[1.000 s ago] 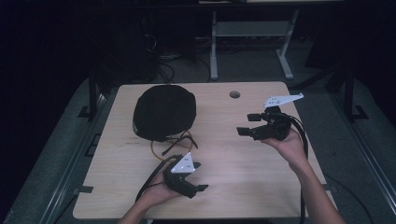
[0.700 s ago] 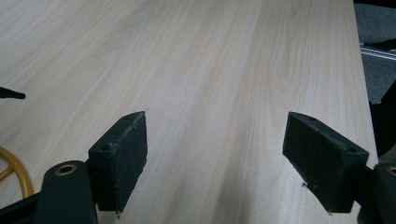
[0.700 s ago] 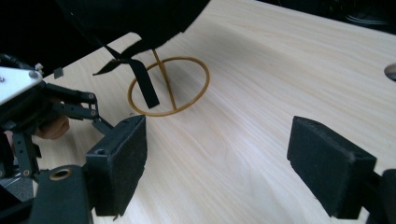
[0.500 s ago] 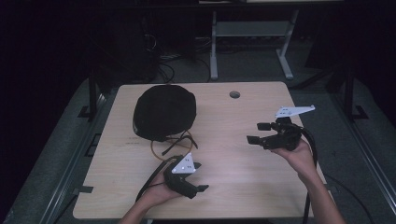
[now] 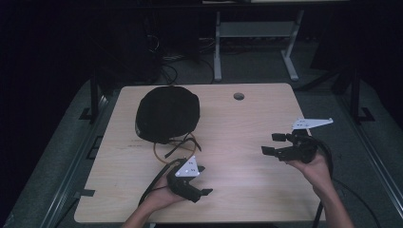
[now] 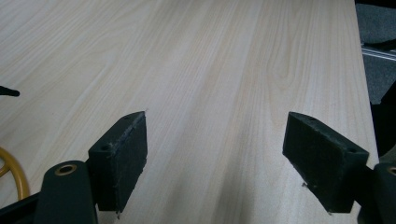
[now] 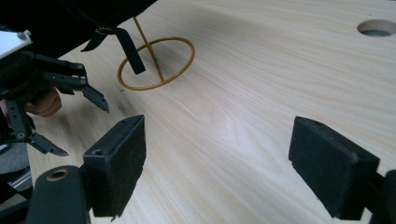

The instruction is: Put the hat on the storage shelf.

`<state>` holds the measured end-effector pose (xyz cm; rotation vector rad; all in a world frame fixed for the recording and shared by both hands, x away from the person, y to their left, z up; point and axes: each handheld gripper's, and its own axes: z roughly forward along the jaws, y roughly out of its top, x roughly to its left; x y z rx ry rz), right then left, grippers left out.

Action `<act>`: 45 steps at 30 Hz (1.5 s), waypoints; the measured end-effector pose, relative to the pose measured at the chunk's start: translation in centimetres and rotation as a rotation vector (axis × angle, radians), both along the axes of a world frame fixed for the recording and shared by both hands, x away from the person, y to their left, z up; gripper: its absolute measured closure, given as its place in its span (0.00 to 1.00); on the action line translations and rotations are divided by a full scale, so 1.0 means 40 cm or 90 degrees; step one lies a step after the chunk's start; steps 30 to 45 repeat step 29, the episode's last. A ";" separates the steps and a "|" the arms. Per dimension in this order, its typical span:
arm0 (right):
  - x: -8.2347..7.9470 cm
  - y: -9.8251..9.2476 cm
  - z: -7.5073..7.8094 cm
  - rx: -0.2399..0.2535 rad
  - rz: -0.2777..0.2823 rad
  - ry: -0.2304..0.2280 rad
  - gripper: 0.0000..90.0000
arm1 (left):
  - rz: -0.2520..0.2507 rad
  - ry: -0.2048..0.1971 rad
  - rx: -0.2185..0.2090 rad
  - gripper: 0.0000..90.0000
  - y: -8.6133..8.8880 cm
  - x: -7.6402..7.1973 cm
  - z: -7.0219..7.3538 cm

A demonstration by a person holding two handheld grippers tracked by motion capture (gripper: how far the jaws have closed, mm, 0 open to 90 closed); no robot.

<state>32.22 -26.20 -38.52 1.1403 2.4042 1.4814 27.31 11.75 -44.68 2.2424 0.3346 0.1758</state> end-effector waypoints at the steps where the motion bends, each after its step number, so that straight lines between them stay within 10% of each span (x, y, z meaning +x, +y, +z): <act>1: -0.003 -0.004 -0.006 0.002 -0.002 0.001 0.21 | 0.000 0.000 0.001 0.24 0.000 0.000 0.000; 29: -0.158 -0.053 -0.147 0.028 -0.043 0.000 0.19 | 0.005 0.006 -0.006 0.24 -0.006 -0.002 0.000; 45: -0.158 -0.053 -0.147 0.028 -0.043 0.000 0.19 | 0.005 0.006 -0.006 0.24 -0.006 -0.002 0.000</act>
